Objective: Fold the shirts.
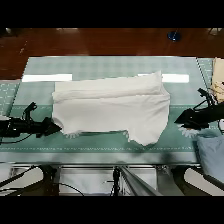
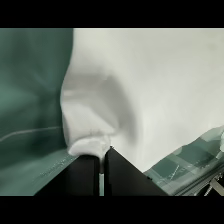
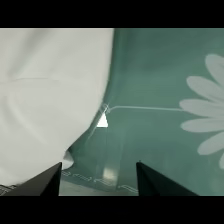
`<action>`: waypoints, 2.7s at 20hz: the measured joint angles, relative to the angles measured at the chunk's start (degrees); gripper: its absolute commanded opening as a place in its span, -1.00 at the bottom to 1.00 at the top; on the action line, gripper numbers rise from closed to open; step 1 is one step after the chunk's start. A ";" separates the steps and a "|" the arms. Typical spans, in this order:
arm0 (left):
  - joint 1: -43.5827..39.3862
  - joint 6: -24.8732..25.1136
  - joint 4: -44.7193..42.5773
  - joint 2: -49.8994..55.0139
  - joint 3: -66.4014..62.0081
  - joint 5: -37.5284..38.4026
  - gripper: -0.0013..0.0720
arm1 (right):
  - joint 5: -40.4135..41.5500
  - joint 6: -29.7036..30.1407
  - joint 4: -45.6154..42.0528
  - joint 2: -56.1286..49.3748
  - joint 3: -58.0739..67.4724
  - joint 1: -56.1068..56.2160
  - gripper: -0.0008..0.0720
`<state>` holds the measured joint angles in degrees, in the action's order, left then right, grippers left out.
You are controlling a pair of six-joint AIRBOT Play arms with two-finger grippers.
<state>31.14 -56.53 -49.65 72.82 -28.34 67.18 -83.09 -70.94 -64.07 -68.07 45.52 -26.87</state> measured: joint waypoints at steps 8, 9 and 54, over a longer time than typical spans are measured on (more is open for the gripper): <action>0.00 0.39 0.11 -0.72 0.00 -0.79 -0.86 | 7.50 0.63 5.18 0.04 -9.84 -0.70 0.43; 0.00 0.39 0.13 -0.74 0.00 -0.79 -0.86 | 9.11 0.63 5.62 0.04 -10.58 0.22 0.43; -14.73 -1.33 12.52 15.98 -40.61 -14.25 -0.86 | 46.40 1.57 15.54 -24.55 26.71 22.47 -0.91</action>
<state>16.40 -57.87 -37.12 88.79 -68.95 52.93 -36.69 -69.36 -48.53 -92.62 72.23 -4.40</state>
